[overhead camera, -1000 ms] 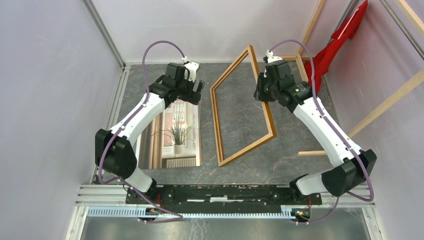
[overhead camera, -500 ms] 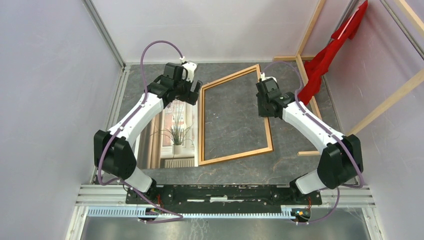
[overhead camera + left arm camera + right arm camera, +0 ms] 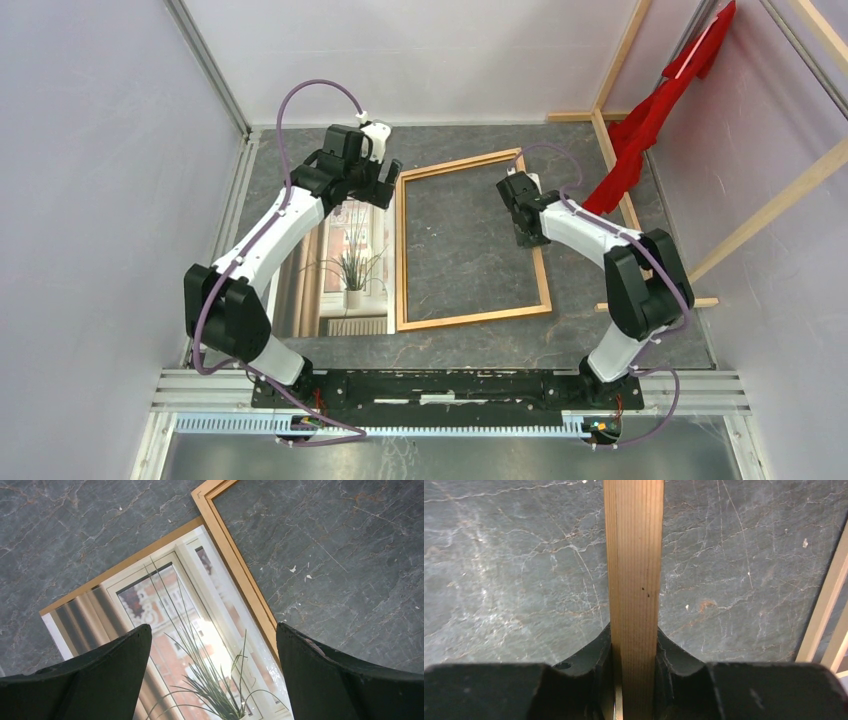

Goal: Put the photo into the frame
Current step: Turn over the photo frame at the center of the board.

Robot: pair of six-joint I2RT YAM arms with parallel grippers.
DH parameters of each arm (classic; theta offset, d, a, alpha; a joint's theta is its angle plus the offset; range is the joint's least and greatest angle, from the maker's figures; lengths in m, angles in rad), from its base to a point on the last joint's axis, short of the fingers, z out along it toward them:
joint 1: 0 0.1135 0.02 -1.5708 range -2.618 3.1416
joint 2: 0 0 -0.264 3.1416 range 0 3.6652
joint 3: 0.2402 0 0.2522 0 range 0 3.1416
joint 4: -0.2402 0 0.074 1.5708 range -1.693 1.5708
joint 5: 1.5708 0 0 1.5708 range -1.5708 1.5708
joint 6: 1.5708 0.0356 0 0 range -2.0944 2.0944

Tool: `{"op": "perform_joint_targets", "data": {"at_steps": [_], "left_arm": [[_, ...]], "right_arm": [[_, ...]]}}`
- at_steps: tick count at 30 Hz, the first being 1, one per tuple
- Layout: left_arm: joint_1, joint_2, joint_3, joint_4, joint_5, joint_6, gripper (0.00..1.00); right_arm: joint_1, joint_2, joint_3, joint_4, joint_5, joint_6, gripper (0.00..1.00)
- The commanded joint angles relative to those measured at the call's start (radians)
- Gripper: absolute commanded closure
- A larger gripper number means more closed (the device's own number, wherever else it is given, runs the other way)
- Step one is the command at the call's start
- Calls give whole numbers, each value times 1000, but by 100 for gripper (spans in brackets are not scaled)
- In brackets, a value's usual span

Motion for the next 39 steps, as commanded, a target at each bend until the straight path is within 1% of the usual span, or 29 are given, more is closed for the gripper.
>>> {"op": "perform_joint_targets", "data": {"at_steps": [1,9,11,13,19,23,27,28,29,31,32,34,36,38,39], "left_arm": [[12,-48,-3,10,0,55,0],[20,-64,-16,9,5,58,0],[20,-69,-17,10,11,59,0],[20,-73,-18,9,12,59,0],[21,-89,-26,9,8,75,0],[22,-93,-27,9,11,76,0],[23,-92,-23,4,14,73,0],[26,-91,-19,2,14,72,0],[30,-89,-16,-2,14,70,0],[46,-85,-6,-14,42,68,0],[60,-81,0,-24,50,68,0],[103,-74,10,-36,71,78,0],[163,-64,16,-46,83,96,0],[231,-52,14,-52,80,121,0],[265,-46,9,-53,77,135,0]], "right_arm": [[1,40,-13,76,86,-61,77],[-30,86,-41,146,107,-113,75],[-46,102,-47,148,111,-126,72],[-65,110,-55,156,94,-145,67],[-129,94,-83,194,13,-170,60],[-140,85,-85,212,-49,-177,54],[-141,78,-61,196,-58,-165,51],[-141,69,-51,188,-50,-151,48],[-141,52,-40,183,-47,-138,42],[-140,7,-18,178,-59,-101,26],[-141,-23,-8,181,-86,-85,20],[-133,-83,-3,204,-161,-45,14],[-102,-131,-3,236,-223,6,10],[-48,-149,11,252,-262,38,6],[4,-144,29,249,-261,47,6]]}}
